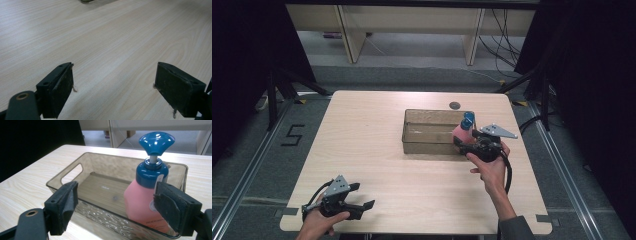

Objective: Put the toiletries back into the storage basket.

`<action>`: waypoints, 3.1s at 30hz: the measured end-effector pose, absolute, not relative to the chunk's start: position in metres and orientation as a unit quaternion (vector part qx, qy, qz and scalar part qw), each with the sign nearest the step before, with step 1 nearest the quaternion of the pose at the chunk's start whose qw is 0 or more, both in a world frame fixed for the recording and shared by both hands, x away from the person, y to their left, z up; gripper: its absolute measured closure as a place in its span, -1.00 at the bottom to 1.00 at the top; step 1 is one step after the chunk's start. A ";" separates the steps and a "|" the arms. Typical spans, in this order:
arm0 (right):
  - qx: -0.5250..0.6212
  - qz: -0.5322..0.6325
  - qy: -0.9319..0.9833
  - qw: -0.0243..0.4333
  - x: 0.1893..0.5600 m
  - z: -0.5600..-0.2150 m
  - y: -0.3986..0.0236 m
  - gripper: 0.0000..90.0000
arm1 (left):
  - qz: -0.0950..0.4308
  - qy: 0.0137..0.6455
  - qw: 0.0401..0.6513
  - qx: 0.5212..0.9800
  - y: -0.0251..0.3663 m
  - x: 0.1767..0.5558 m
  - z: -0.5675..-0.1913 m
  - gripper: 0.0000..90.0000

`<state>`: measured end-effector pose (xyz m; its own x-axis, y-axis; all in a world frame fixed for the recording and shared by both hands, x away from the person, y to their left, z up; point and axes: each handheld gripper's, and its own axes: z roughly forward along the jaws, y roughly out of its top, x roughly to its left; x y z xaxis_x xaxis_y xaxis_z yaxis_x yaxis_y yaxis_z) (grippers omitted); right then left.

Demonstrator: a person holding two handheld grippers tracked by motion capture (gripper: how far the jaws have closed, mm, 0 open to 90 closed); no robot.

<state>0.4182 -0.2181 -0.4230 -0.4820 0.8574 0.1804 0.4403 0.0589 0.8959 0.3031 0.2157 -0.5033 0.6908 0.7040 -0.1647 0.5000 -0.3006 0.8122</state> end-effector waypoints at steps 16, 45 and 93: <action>0.460 0.513 0.698 0.195 0.409 -0.425 -0.213 -0.55 | 0.112 0.377 0.455 0.799 0.216 0.303 -0.503 -0.67; 0.428 0.515 0.722 0.174 0.398 -0.436 -0.195 -0.54 | 0.110 0.375 0.455 0.800 0.214 0.305 -0.503 -0.67; 0.383 0.536 0.741 0.130 0.379 -0.441 -0.164 -0.52 | 0.114 0.377 0.456 0.798 0.217 0.302 -0.503 -0.67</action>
<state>0.3795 -0.1636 -0.4406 -0.6727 0.7072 0.2177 0.4285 0.1325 0.8938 0.3016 0.2168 -0.5031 0.6905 0.7048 -0.1626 0.4975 -0.2995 0.8141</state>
